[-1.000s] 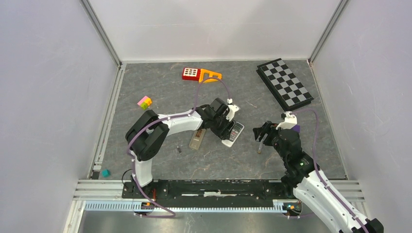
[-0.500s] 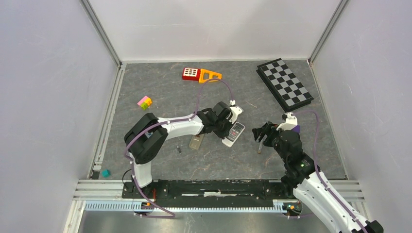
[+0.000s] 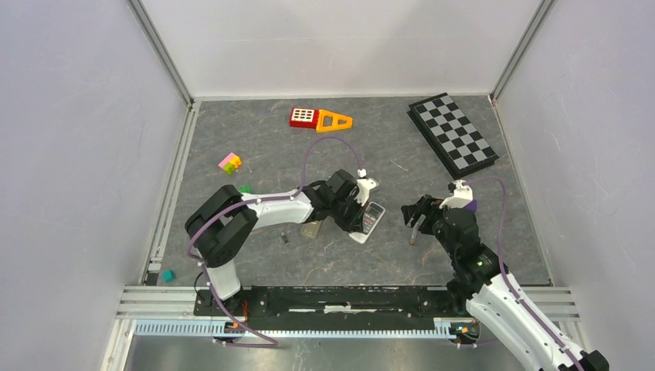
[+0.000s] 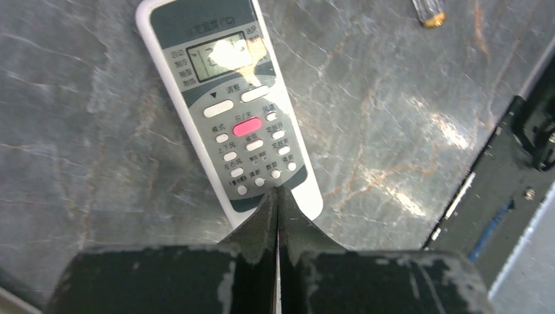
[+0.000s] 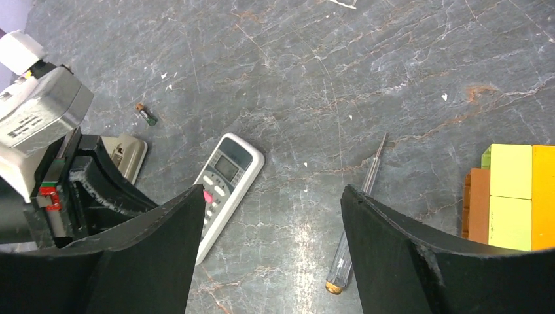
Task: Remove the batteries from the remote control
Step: Move the remote control to the center of the board, then pick up the remote control from the center of the board.
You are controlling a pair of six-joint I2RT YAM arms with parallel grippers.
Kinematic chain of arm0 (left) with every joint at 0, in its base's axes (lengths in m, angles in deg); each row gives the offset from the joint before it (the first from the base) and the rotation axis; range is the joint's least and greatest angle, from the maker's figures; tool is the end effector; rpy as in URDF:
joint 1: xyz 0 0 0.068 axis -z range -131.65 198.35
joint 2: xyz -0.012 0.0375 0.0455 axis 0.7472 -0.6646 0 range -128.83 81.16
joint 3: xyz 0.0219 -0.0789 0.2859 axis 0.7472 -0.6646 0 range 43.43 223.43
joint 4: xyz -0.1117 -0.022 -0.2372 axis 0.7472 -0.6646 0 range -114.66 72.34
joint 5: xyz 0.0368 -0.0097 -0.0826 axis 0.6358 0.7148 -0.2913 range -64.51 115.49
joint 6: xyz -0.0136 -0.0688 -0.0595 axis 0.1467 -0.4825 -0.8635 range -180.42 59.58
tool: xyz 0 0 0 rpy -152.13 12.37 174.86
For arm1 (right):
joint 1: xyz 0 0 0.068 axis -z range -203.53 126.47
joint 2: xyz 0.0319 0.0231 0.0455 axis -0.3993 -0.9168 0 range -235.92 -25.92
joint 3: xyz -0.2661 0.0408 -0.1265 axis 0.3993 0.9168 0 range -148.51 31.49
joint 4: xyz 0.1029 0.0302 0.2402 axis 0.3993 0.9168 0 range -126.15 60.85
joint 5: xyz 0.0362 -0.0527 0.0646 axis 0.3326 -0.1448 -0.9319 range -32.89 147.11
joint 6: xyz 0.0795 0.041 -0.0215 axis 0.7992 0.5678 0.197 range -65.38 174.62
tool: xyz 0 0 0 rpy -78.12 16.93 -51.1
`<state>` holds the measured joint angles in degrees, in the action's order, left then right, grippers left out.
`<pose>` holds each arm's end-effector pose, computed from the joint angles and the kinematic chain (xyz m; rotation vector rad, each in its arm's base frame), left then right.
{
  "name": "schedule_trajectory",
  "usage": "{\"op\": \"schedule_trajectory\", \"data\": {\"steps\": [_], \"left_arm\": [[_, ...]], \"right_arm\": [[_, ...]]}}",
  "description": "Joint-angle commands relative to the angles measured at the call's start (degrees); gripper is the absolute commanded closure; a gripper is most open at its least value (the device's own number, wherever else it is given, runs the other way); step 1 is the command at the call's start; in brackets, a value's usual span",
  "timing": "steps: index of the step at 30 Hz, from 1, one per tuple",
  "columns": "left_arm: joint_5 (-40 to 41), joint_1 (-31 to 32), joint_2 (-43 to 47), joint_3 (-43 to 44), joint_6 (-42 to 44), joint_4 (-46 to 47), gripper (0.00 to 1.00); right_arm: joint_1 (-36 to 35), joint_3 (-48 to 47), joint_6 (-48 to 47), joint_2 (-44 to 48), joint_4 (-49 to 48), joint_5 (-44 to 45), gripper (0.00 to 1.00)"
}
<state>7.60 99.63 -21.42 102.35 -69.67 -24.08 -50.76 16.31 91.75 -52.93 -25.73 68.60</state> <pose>0.2310 -0.3288 0.1519 1.0594 2.3476 -0.8201 0.1492 0.0582 0.1945 0.3051 1.9668 0.5411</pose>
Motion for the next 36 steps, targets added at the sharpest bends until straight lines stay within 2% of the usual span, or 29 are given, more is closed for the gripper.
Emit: {"op": "schedule_trajectory", "data": {"steps": [1, 4, 5, 6, 7, 9, 13, 17, 29, 36], "left_arm": [[-6.6, 0.0, 2.4, -2.0, -4.7, 1.1, 0.98], [-7.1, -0.3, 3.0, -3.0, -6.1, 2.3, 0.97], [-7.0, -0.5, 2.8, -3.2, -6.5, 2.4, 0.89], [-6.8, -0.7, 2.7, -3.3, -6.7, 2.5, 0.71], [-6.2, -0.6, 2.6, -3.4, -6.8, 2.8, 0.58], [-3.4, -0.6, 2.9, -3.0, -7.9, 2.2, 0.41], [1.2, 0.2, 4.5, -0.9, -9.0, -0.6, 0.13], [9.8, 2.6, 2.8, 2.1, -7.6, -5.5, 0.0], [25.6, 7.2, 3.5, 2.3, -1.0, -6.2, 0.0], [21.4, 6.6, -4.3, 5.3, 2.4, -9.0, 0.0]], "right_arm": [[0.2, -2.1, -1.3, -1.4, -1.4, -0.6, 0.19], [0.2, -2.4, -1.4, -2.5, -1.4, -1.0, 0.18], [0.2, -2.6, -1.8, -2.8, -1.4, -1.3, 0.18], [0.2, -2.6, -2.1, -3.2, -1.4, -1.5, 0.18], [0.2, -2.5, -2.2, -3.2, -1.4, -1.5, 0.17], [0.2, -2.2, -2.3, -3.5, -1.4, -1.3, 0.17], [0.1, -1.9, -2.0, -3.5, -1.4, -1.6, 0.17], [0.2, -1.8, -2.3, -3.4, -1.4, -1.0, 0.17], [0.1, -0.7, -1.5, -4.5, -1.5, -1.2, 0.17], [0.2, 0.3, -0.7, -4.1, -1.6, -1.7, 0.17]]}}
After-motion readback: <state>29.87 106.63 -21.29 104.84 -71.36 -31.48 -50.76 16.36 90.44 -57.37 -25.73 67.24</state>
